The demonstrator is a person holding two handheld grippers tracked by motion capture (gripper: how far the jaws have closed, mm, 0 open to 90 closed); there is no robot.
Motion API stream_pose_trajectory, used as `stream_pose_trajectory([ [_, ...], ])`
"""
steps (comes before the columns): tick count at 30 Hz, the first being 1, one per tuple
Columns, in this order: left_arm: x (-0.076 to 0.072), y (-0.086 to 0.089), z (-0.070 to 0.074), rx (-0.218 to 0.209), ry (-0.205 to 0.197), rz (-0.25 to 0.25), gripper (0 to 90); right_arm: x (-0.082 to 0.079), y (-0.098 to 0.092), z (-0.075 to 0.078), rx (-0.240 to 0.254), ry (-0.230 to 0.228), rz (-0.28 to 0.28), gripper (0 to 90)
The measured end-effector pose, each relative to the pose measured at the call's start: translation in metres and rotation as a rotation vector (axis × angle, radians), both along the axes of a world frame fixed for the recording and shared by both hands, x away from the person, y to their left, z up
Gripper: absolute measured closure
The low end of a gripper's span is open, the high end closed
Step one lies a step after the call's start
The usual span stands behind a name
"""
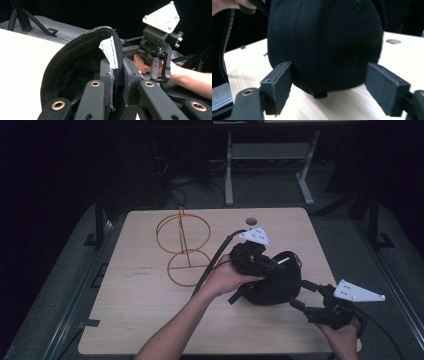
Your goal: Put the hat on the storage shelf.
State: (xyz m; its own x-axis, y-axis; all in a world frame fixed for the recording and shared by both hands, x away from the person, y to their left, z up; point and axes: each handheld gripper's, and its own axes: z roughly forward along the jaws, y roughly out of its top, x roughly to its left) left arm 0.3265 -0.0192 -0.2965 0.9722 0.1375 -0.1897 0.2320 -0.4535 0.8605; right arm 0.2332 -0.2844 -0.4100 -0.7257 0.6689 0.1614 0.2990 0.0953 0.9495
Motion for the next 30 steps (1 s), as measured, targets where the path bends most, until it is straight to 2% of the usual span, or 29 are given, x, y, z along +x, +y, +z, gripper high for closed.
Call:
stream_pose_trajectory([
  [6,-0.005,-0.007,0.006,-0.005,-0.001,-0.035,80.4,0.001,0.004,0.004,0.012,-0.031,0.003,35.9],
  [9,-0.007,-0.011,0.007,-0.005,-0.015,-0.053,80.4,-0.001,0.003,0.003,0.021,-0.046,0.003,49.1],
  [10,-0.007,-0.011,0.007,-0.005,-0.015,-0.053,80.4,-0.001,0.003,0.003,0.021,-0.046,0.003,49.1],
  [11,-0.009,-0.012,0.008,-0.01,-0.01,-0.058,80.4,-0.002,0.003,0.003,0.018,-0.058,0.002,59.9],
  [17,-0.008,-0.01,0.007,-0.005,-0.013,-0.05,80.3,-0.002,0.0,0.002,0.016,-0.065,0.013,83.3],
  [19,-0.007,-0.007,0.006,-0.001,-0.009,-0.039,80.2,-0.003,0.0,0.003,0.009,-0.06,0.023,86.4],
  [24,-0.005,0.0,0.002,0.017,-0.006,-0.031,79.2,-0.002,-0.003,0.007,0.0,-0.043,0.043,87.6],
  [30,-0.008,0.012,0.0,0.061,-0.039,0.004,75.3,0.001,-0.003,0.013,-0.002,-0.004,0.079,87.9],
])
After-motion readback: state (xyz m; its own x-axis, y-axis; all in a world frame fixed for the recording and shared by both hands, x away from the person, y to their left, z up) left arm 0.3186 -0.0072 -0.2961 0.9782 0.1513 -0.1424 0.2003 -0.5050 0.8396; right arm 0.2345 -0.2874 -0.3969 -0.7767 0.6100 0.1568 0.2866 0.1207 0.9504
